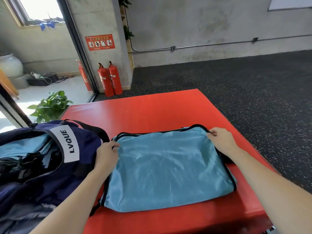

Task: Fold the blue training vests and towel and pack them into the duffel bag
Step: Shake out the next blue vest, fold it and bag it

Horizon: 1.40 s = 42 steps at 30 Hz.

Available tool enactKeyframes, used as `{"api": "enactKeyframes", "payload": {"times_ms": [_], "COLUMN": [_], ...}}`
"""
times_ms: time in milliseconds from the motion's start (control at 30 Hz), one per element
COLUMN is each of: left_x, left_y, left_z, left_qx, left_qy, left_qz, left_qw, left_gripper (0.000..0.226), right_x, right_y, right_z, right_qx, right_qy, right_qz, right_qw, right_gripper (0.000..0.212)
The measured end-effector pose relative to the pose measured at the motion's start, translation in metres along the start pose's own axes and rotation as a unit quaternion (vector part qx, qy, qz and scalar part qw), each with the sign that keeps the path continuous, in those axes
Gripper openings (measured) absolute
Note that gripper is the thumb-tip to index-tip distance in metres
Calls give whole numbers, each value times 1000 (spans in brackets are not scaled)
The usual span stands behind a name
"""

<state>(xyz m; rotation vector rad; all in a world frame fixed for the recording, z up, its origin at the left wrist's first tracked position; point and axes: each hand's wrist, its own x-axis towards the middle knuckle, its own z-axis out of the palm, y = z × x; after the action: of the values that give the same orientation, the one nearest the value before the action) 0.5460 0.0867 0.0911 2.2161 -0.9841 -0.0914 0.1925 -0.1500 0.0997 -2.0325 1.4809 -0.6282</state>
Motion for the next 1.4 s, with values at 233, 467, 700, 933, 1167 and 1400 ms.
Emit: {"api": "enactKeyframes", "payload": {"times_ms": [233, 467, 700, 933, 1167, 1400], "left_x": [12, 42, 71, 90, 90, 84], "left_y": [-5, -7, -6, -3, -7, -8], "left_z": [2, 13, 22, 23, 18, 17], "left_qx": [52, 78, 86, 76, 67, 86], "left_qy": [-18, -40, -42, -90, -52, -38], "left_qz": [27, 53, 58, 50, 107, 166], "left_qw": [998, 995, 994, 992, 991, 982], "left_gripper": [27, 30, 8, 20, 5, 12], "right_x": [9, 26, 38, 48, 49, 44], "right_y": [0, -17, -12, -11, -8, -7], "right_z": [7, 24, 31, 27, 25, 23], "right_qx": [-57, -162, -200, -215, -217, -232], "right_qy": [3, -8, -26, -29, -36, -50], "right_qz": [-1, -123, -117, -129, -135, -151], "right_qw": [998, 979, 972, 968, 966, 960], "right_gripper": [27, 27, 23, 20, 20, 25]}}
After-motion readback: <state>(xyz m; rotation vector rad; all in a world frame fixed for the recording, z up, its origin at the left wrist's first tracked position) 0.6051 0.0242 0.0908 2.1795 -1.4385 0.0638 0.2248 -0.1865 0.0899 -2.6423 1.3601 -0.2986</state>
